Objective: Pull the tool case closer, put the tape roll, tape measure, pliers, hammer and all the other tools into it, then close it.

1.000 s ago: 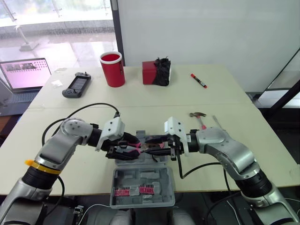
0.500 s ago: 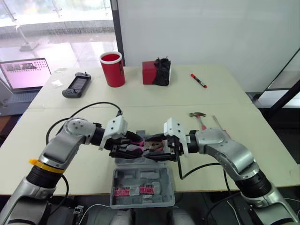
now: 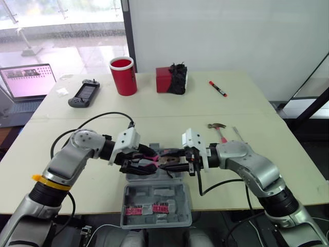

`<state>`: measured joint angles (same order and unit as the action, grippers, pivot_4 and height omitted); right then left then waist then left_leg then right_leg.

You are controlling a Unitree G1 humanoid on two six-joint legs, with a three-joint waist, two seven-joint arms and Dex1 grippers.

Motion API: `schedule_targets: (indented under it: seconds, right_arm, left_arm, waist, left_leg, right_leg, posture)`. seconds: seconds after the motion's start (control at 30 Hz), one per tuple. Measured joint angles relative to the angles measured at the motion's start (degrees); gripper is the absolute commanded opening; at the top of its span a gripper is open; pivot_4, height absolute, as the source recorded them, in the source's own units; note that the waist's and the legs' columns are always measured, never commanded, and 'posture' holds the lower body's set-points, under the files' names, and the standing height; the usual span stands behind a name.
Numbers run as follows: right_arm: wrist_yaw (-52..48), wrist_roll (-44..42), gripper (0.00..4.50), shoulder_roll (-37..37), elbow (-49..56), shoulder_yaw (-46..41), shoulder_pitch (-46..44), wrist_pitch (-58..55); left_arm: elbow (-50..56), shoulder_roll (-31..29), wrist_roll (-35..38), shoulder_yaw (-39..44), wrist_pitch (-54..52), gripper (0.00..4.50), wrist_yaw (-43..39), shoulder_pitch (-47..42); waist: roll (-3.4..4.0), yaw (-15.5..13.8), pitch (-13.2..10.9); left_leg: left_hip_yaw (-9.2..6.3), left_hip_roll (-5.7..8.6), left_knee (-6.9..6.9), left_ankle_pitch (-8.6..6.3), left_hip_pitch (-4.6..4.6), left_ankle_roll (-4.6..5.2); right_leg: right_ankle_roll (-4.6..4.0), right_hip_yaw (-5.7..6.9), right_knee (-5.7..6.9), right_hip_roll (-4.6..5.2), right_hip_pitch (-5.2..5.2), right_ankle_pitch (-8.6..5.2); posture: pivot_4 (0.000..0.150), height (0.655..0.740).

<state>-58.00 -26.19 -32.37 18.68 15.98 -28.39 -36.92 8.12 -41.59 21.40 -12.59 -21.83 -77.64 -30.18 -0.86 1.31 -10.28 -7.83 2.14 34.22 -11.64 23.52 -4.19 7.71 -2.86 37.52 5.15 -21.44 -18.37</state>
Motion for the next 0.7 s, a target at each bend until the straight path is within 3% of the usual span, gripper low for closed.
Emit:
schedule_targets:
  seconds: [0.1,0.23,0.3,0.43,0.7]
  right_arm:
    - [-0.05,0.03,0.99,0.0,-0.03,-0.01,0.01,0.08]
    - [-0.81,0.26,0.99,-0.22,-1.11,-0.63,0.01,1.02]
    - [-1.14,0.92,0.99,-0.36,-2.08,-0.63,0.01,1.93]
    - [-2.31,3.31,0.99,-0.59,-5.6,-0.33,-0.35,5.02]
    - [-6.04,13.42,0.99,0.98,-19.52,6.11,-3.96,16.43]
  left_arm:
    - [0.0,0.03,0.09,0.02,-0.13,2.48,0.39,0.0]
    - [-0.49,0.17,1.3,1.42,-2.12,4.28,1.85,0.01]
    - [-0.69,-1.37,1.67,3.59,-2.28,4.5,2.29,0.04]
    - [-1.06,-4.91,1.79,7.4,-2.18,4.5,2.63,1.78]
    - [-0.5,-15.08,3.04,20.61,-1.98,4.5,2.74,15.25]
  waist:
    - [0.0,0.01,0.0]
    - [0.0,0.05,0.0]
    - [0.0,0.37,0.0]
    - [0.0,1.21,0.0]
    - [0.04,2.44,-0.02]
  left_leg:
    - [0.0,0.0,0.0,0.0,0.0,0.0]
    - [0.0,0.0,0.01,0.0,0.0,0.0]
    - [-0.01,-0.01,0.01,0.0,0.0,0.0]
    - [-0.01,-0.01,0.02,0.0,-0.01,0.0]
    - [0.02,-0.06,0.01,0.01,-0.05,0.0]
  right_leg:
    - [0.0,0.0,0.0,0.0,0.0,0.0]
    - [0.0,0.0,0.02,-0.01,-0.01,0.0]
    - [0.0,0.0,0.04,-0.02,-0.02,0.0]
    - [0.0,-0.01,0.07,-0.01,-0.01,0.0]
    - [-0.07,-0.08,0.4,-0.06,-0.17,-0.04]
  posture:
    - [0.15,0.74]
    - [0.15,0.74]
    - [0.15,0.74]
    - [0.15,0.74]
    - [0.15,0.74]
